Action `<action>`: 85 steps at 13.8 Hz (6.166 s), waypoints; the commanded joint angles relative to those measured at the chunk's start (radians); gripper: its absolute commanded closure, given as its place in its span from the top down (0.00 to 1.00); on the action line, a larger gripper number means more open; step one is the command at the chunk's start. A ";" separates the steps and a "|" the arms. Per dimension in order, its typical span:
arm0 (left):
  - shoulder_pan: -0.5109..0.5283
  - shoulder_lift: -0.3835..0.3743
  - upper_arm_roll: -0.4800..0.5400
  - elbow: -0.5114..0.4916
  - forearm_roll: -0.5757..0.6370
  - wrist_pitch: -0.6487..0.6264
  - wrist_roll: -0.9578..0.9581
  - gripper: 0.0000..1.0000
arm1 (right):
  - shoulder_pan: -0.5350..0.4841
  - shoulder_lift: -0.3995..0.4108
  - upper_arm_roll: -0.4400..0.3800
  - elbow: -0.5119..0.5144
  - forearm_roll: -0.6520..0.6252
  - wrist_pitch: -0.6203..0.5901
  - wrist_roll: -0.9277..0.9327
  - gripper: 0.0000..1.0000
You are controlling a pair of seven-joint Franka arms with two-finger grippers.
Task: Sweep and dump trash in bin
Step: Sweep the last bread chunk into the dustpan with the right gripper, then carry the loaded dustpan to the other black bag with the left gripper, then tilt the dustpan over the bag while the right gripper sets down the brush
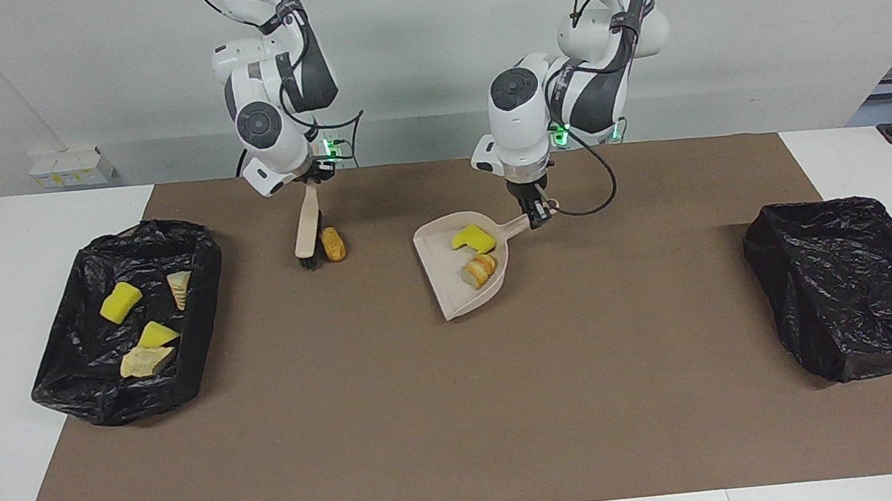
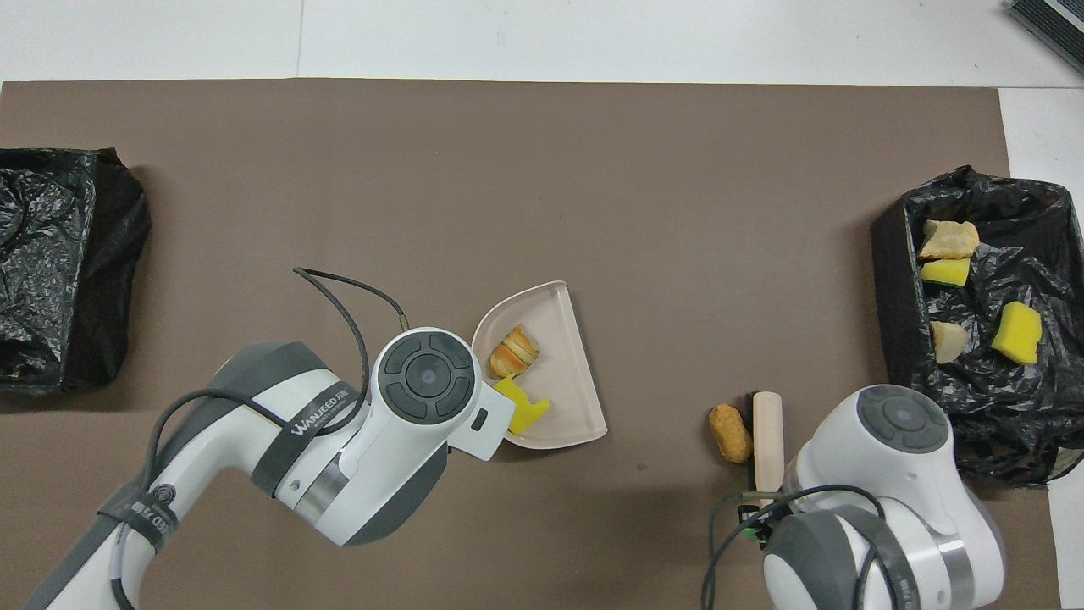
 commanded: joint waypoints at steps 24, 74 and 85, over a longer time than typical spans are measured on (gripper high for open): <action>0.077 0.061 0.005 -0.097 -0.013 0.270 0.349 0.00 | 0.288 0.414 0.026 0.581 0.363 0.079 0.183 0.00; 0.796 0.250 0.153 0.616 -0.096 -0.328 0.907 0.00 | 0.435 0.196 0.020 0.329 0.203 0.062 0.349 1.00; 0.859 0.480 0.196 0.898 0.045 -0.230 1.387 0.00 | -0.037 0.262 0.021 0.802 -0.104 -0.278 -0.090 1.00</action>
